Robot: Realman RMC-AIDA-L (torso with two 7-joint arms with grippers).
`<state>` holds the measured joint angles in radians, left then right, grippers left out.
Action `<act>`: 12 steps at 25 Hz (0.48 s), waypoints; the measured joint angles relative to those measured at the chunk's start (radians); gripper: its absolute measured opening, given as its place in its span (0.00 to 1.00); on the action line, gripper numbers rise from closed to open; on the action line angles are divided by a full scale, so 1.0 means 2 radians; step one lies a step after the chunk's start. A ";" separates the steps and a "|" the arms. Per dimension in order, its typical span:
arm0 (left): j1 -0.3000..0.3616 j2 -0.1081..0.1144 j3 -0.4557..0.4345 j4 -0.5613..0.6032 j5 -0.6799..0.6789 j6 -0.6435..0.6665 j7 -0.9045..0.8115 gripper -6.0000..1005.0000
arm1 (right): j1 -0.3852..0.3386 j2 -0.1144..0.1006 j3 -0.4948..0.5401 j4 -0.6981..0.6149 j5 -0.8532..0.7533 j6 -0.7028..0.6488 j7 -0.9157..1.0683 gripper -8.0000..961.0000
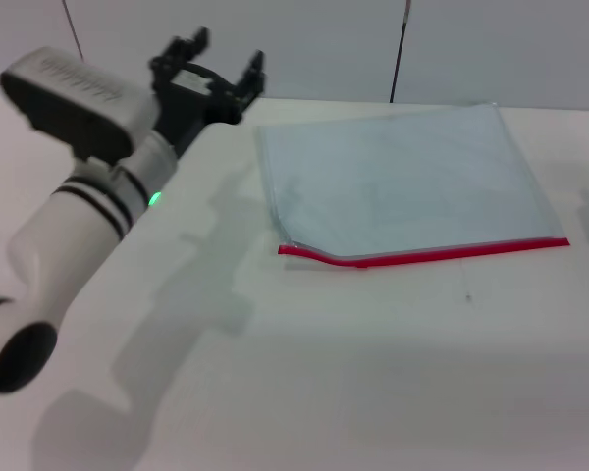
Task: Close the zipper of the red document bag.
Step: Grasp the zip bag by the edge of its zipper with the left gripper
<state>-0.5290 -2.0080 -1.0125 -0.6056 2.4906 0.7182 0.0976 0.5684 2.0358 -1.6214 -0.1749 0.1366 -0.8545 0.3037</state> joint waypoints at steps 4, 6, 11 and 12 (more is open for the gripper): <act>-0.002 0.015 -0.003 -0.058 0.029 -0.099 0.003 0.73 | 0.000 0.000 0.000 0.001 0.000 0.000 0.000 0.57; -0.002 0.020 -0.005 -0.080 0.048 -0.137 0.003 0.73 | 0.000 0.000 0.000 0.001 0.000 0.000 0.000 0.57; 0.002 0.036 -0.007 -0.154 0.086 -0.254 0.004 0.73 | -0.001 0.000 0.000 0.001 0.000 0.001 0.000 0.57; 0.002 0.039 -0.007 -0.174 0.093 -0.283 0.005 0.73 | -0.001 0.000 0.000 0.001 0.000 0.001 0.000 0.57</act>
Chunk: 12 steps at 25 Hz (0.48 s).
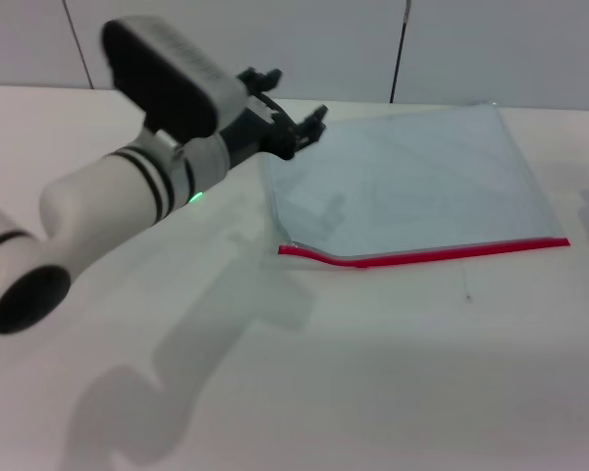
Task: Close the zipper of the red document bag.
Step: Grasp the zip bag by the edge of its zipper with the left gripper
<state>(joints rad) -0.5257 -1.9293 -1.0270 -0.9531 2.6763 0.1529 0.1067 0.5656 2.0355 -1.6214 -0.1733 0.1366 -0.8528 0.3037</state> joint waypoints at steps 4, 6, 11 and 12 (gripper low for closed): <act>0.000 0.005 -0.013 -0.064 0.017 -0.120 0.027 0.73 | 0.000 0.000 0.000 0.000 0.000 0.000 0.000 0.57; 0.002 0.000 -0.025 -0.084 0.019 -0.169 0.055 0.73 | -0.001 0.000 0.000 0.000 0.000 0.000 0.000 0.57; 0.009 -0.019 -0.065 -0.131 0.019 -0.285 0.147 0.72 | 0.000 0.000 0.000 0.000 0.000 0.000 0.000 0.57; 0.010 -0.024 -0.073 -0.141 0.019 -0.309 0.162 0.72 | 0.000 0.000 0.000 0.000 0.000 0.000 0.000 0.57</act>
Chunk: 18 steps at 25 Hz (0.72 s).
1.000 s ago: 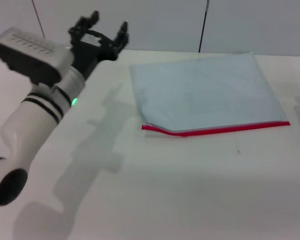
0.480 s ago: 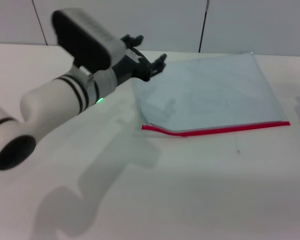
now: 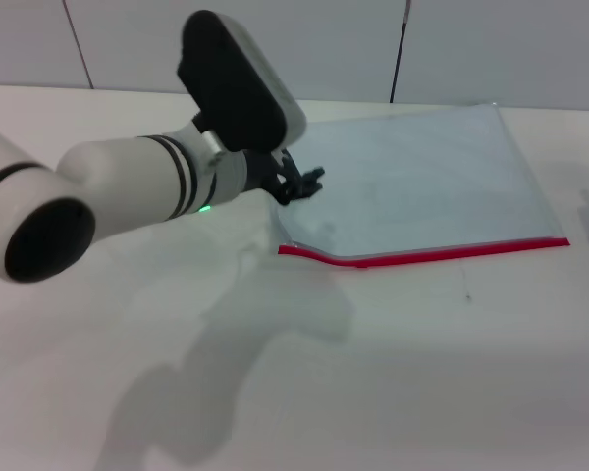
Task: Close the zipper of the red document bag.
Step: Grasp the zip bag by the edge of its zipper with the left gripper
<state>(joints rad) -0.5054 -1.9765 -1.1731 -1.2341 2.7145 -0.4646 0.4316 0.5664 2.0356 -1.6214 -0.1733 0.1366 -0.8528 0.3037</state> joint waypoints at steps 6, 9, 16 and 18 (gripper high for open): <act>0.002 -0.023 -0.034 -0.043 0.000 -0.114 0.078 0.72 | 0.001 0.000 0.000 0.000 0.000 0.000 0.000 0.57; -0.003 -0.025 -0.035 -0.058 0.001 -0.159 0.098 0.72 | 0.002 0.000 0.000 0.000 0.000 0.000 0.000 0.57; -0.019 -0.026 -0.034 -0.091 0.031 -0.260 0.116 0.72 | 0.003 0.000 0.000 0.000 0.000 0.000 0.000 0.57; -0.022 -0.026 -0.033 -0.092 0.036 -0.269 0.116 0.72 | 0.004 0.000 0.000 0.000 0.000 0.000 0.000 0.57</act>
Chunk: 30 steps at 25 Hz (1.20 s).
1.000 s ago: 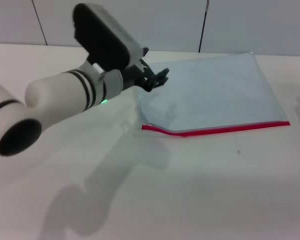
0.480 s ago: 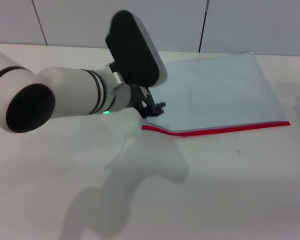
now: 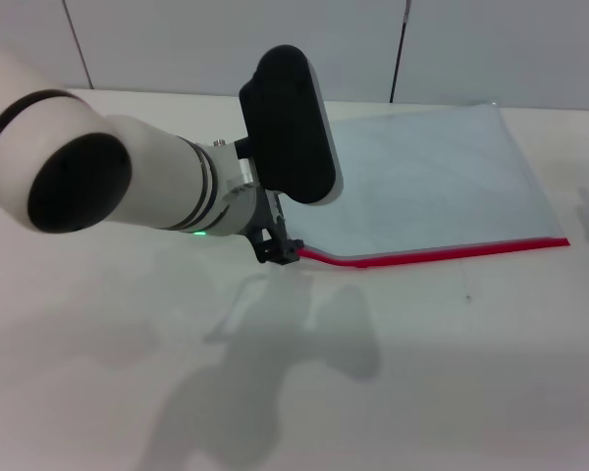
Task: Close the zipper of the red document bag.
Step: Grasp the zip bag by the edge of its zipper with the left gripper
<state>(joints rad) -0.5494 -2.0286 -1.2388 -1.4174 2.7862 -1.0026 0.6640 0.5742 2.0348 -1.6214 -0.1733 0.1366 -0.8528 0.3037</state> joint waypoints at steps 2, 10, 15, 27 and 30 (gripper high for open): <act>-0.006 0.000 0.002 0.000 0.005 -0.015 0.000 0.72 | 0.002 0.000 0.000 0.000 0.000 0.000 0.000 0.57; -0.014 0.000 0.012 -0.001 0.015 -0.029 0.000 0.71 | 0.003 0.000 0.000 0.000 0.000 0.001 0.000 0.57; -0.018 0.000 0.022 0.009 0.016 -0.032 0.001 0.71 | 0.003 0.000 0.000 -0.001 0.000 0.006 0.000 0.57; -0.030 -0.003 0.042 0.044 0.037 -0.002 -0.007 0.70 | 0.006 0.000 -0.001 -0.002 0.000 0.008 0.000 0.57; -0.030 -0.003 0.042 0.044 0.037 0.008 -0.008 0.70 | 0.006 0.000 -0.001 -0.002 0.000 0.008 0.000 0.57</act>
<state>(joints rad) -0.6087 -2.0341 -1.1556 -1.3286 2.8609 -0.9864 0.6488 0.5865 2.0340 -1.6229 -0.1770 0.1366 -0.8359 0.3037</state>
